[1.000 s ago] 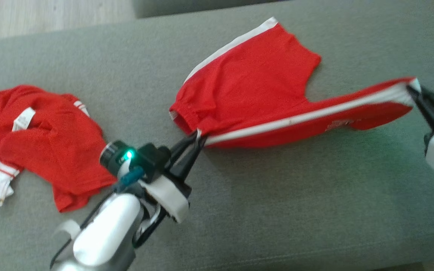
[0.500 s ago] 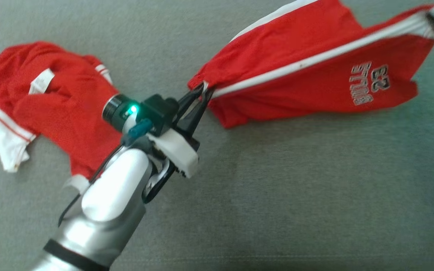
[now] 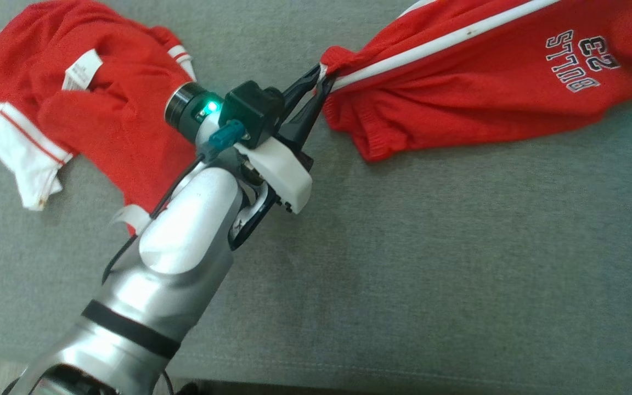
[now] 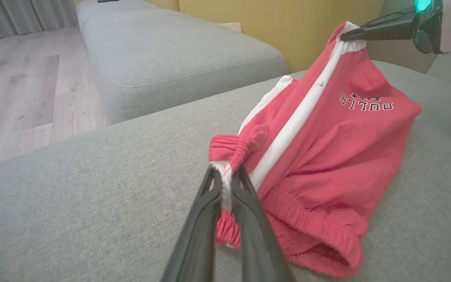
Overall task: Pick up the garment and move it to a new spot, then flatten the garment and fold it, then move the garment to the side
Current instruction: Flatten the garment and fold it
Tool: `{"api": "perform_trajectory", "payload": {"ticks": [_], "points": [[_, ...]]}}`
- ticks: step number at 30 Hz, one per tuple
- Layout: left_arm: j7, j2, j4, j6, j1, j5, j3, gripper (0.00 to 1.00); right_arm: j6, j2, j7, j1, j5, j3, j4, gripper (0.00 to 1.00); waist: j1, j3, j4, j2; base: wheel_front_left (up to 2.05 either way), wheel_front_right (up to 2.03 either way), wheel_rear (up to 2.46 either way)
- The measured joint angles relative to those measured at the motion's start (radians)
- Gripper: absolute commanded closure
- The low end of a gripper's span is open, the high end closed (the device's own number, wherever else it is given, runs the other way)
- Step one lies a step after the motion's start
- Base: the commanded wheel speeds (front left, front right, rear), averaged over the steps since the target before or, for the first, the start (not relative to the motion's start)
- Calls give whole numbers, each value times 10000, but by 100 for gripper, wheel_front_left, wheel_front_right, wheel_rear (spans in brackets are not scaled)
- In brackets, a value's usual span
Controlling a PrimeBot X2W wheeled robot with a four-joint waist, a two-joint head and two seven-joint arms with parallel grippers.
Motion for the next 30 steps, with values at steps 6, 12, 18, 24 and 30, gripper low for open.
{"api": "perform_trajectory", "payload": {"ticks": [6,12,18,24,30], "points": [[-157,-244,502,-17,-398,-12,-127,100,0,46,-115,-803,249,928,612,100,-1,407,408,0,0,0,0],[-201,-322,815,-15,-630,-13,-268,0,0,230,-244,-1218,623,1375,1312,0,-1,592,585,0,0,0,0],[-255,-343,1085,79,-742,-35,-282,0,0,514,-886,-1361,922,1567,1956,0,-1,513,479,0,0,0,0],[-257,-263,1212,211,-682,-132,-56,0,0,943,-2052,-1253,1695,1478,2282,0,-2,52,168,0,0,0,0],[-288,48,617,591,191,-491,754,0,0,1287,-3273,-405,2539,913,2372,0,-3,-675,-256,0,0,0,0]]}}
